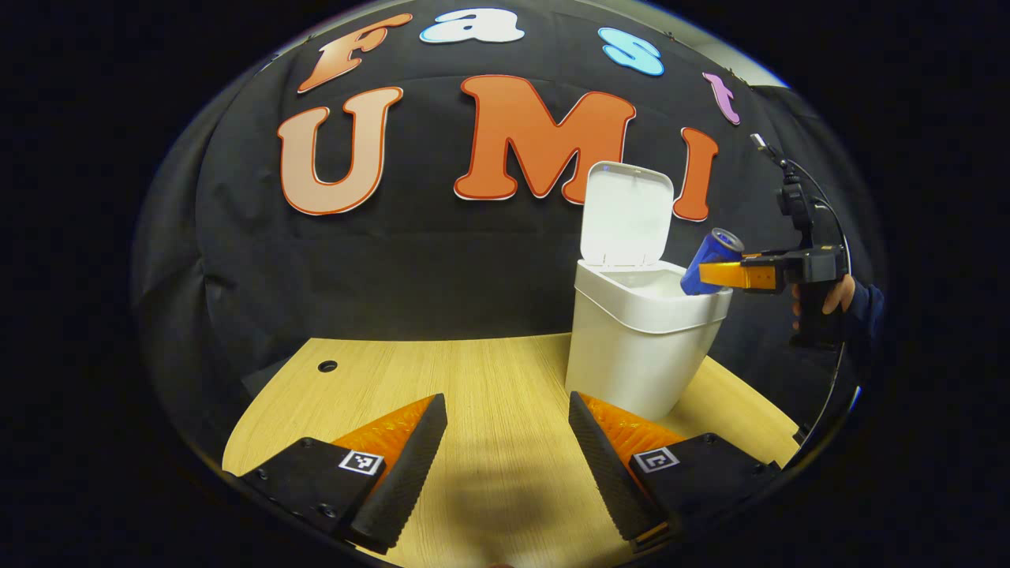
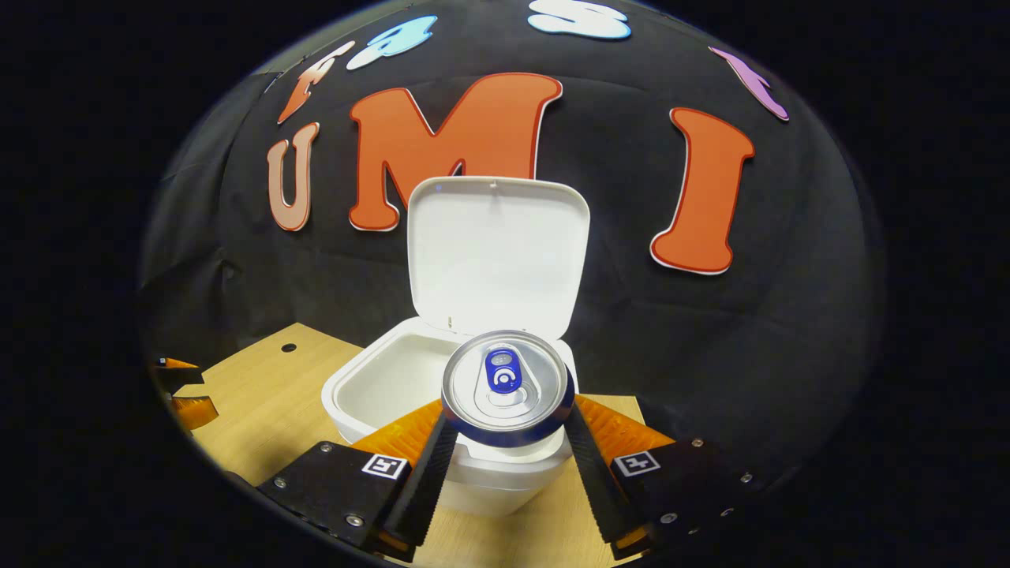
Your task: Press the lid of the desktop garbage bin to open it, pick up the crumpled paper on the desktop and throw it into the bin, then pick up the pop can on the desktop and drop it into the bin, and finally close the garbage bin lid.
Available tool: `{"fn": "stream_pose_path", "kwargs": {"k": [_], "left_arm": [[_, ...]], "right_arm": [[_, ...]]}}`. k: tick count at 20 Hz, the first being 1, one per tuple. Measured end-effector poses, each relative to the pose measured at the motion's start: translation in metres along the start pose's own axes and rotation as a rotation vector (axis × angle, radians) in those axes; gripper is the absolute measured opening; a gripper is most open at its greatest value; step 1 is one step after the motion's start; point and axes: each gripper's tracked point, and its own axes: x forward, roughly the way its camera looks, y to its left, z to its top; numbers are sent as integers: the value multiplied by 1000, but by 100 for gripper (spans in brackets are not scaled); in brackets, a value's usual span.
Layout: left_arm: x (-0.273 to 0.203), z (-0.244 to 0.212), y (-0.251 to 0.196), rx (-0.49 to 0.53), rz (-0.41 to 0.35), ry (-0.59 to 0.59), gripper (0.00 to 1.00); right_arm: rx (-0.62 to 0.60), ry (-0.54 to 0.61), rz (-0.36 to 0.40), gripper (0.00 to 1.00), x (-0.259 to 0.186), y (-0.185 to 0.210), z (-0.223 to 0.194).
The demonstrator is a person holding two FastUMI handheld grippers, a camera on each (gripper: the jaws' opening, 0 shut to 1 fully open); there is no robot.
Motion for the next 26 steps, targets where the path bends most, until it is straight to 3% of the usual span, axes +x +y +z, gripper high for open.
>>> {"fn": "stream_pose_path", "kwargs": {"k": [4,5,6,13,26], "left_arm": [[-3,-1,0,-2,3,1,99],[-2,-1,1,-4,5,1,99],[-2,-1,1,-6,6,-1,99],[-4,3,-2,0,-5,-13,99],[-16,-3,12,54,22,-26,99]], "right_arm": [[-2,8,-5,80,5,-2,-5],[7,9,-6,76,4,-2,-6],[14,1,-7,81,4,-2,-6],[22,3,-24,82,1,-6,-4],[-54,-115,-29,82,-15,-6,92]]}}
